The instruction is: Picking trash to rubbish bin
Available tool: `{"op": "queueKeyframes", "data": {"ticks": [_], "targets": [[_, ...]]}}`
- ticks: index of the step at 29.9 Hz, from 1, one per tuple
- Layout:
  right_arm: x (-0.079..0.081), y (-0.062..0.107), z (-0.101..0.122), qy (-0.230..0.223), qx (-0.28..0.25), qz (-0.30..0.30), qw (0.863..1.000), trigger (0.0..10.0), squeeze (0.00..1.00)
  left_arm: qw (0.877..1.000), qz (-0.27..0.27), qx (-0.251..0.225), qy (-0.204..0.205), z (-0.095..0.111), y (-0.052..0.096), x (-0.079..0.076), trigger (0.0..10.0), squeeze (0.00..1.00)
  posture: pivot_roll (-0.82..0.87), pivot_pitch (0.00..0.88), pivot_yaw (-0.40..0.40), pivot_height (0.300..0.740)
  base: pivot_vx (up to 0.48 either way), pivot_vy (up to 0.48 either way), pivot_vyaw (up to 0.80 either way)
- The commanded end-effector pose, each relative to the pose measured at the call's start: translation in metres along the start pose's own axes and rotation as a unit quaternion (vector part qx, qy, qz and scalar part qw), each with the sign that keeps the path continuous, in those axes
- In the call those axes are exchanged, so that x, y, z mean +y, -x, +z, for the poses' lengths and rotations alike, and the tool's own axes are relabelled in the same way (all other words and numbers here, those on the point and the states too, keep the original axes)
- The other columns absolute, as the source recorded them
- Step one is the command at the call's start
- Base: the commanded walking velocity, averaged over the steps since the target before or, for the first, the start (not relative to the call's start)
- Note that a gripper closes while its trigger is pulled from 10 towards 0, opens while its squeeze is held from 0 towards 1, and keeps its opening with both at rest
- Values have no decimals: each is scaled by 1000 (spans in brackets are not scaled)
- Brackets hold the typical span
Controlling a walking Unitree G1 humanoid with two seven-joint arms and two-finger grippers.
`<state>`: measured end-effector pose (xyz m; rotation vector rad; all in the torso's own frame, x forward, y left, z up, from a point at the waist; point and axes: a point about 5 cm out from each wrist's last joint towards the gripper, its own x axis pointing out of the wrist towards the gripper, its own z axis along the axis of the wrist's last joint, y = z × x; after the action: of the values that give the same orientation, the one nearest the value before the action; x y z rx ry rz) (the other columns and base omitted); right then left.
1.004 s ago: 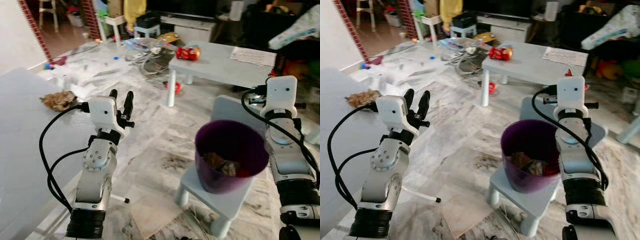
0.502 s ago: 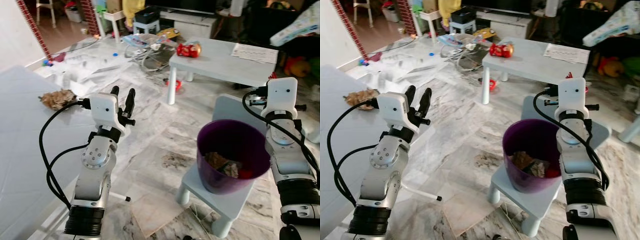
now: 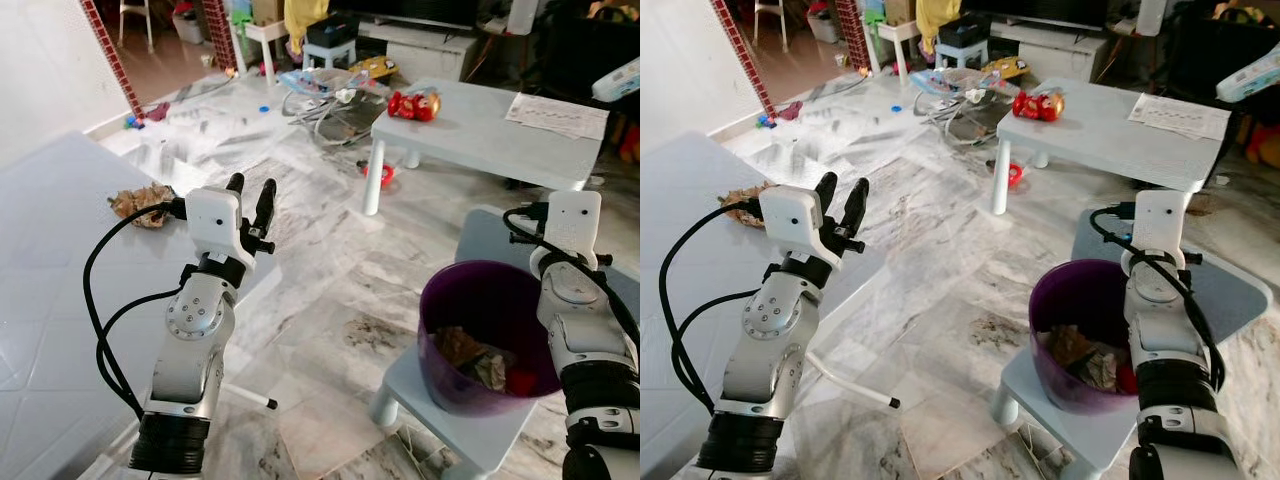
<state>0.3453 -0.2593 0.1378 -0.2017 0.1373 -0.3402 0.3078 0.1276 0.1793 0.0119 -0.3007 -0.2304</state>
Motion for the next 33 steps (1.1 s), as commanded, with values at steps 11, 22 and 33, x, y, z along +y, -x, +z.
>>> {"op": "queueKeyframes", "data": {"ticks": [11, 22, 33], "targets": [[8, 2, -32, -40, 84, 2, 996, 10000, 0, 1000, 3, 12, -7, -3, 7, 3, 10000, 0, -52, 64, 61, 740, 0, 0, 0], [-13, 2, -51, -48, 119, -65, 990, 10000, 0, 989, -127, 71, 19, -17, 20, -20, 10000, 0, -30, 84, 84, 740, 0, 0, 0], [-14, 4, -53, -44, 110, -78, 990, 10000, 0, 992, -116, 51, 13, -8, 16, -13, 10000, 0, -38, 98, 93, 740, 0, 0, -555]]}}
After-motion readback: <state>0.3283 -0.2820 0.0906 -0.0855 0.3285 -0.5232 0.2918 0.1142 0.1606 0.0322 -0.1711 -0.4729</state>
